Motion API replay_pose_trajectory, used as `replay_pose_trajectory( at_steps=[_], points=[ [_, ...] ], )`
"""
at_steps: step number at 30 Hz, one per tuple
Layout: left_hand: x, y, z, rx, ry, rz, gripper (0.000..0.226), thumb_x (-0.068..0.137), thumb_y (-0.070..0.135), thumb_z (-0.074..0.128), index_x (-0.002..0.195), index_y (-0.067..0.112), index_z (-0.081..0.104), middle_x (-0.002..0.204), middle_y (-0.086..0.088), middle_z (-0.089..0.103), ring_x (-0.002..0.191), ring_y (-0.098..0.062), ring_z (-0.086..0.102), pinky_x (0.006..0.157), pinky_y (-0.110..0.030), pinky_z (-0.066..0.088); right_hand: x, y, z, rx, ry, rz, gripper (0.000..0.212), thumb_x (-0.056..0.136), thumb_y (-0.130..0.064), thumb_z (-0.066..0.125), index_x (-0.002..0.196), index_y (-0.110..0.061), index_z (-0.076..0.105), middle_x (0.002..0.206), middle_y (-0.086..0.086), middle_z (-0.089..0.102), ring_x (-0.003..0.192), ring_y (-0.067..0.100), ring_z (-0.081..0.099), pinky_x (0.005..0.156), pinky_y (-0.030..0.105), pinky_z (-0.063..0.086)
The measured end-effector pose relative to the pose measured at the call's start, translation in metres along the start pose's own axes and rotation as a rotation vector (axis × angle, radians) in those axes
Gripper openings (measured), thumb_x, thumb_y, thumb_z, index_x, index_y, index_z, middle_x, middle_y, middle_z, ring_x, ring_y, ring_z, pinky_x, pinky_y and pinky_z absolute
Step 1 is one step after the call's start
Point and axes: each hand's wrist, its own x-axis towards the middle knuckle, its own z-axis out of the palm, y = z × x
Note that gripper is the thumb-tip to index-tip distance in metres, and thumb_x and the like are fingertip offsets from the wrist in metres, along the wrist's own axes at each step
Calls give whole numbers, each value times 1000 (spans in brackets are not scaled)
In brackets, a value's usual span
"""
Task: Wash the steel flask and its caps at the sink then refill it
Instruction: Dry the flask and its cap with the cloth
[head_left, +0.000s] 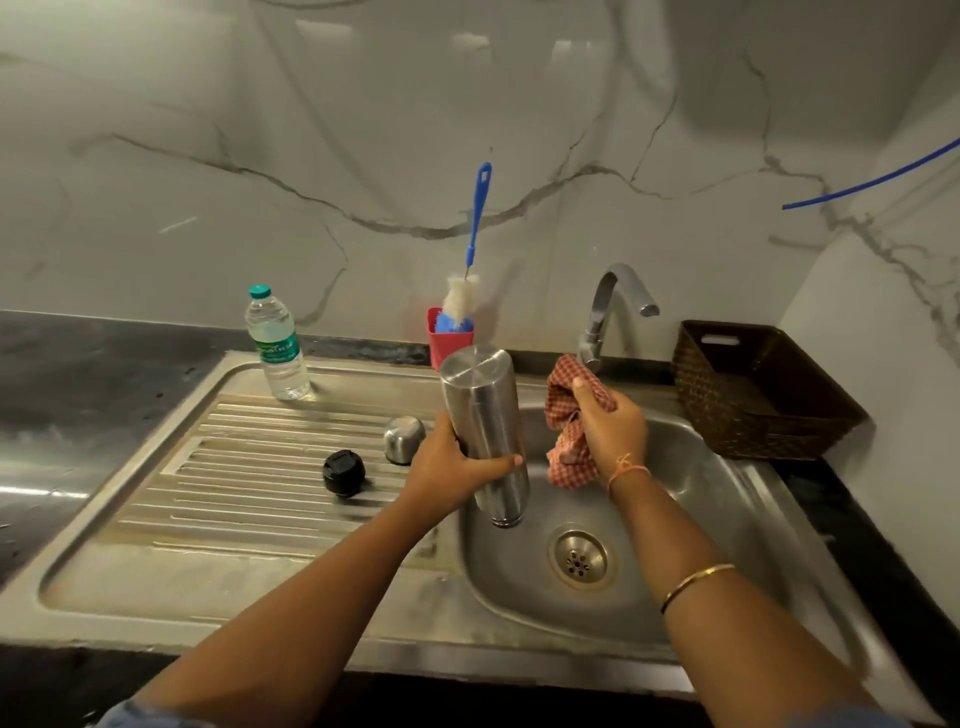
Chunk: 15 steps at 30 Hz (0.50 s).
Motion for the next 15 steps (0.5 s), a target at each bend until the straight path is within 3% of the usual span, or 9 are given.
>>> replay_pose_trajectory(
  at_steps=[7,9,13,15],
  points=[
    [-11,-17,-84,68,-175,96,77,65,30,86,127,31,41,108,17,52,98,-3,52,76,-11,42,-41,-18,60,-77,156,40,46,88,-47,56,117,-12,63,115,12,65,107,31,59,93,37,45],
    [-11,-26,-109,68,-208,115,75,63,33,86,125,31,43,111,16,54,101,-5,54,77,-12,44,-53,-22,73,-92,197,39,44,89,-46,55,116,-11,64,114,13,65,105,31,59,90,36,45],
    [-12,-44,-156,128,-250,148,83,52,52,82,124,33,47,122,8,56,110,-10,55,89,-30,52,-76,-25,93,-94,288,60,45,89,-46,54,117,-13,64,114,12,65,105,31,59,88,36,45],
    [-13,-51,-179,148,-250,144,75,56,45,85,119,36,45,119,10,55,106,-8,55,84,-23,50,-87,-23,100,-98,309,60,43,90,-46,52,118,-15,63,113,8,65,104,29,60,83,34,44]
  ],
)
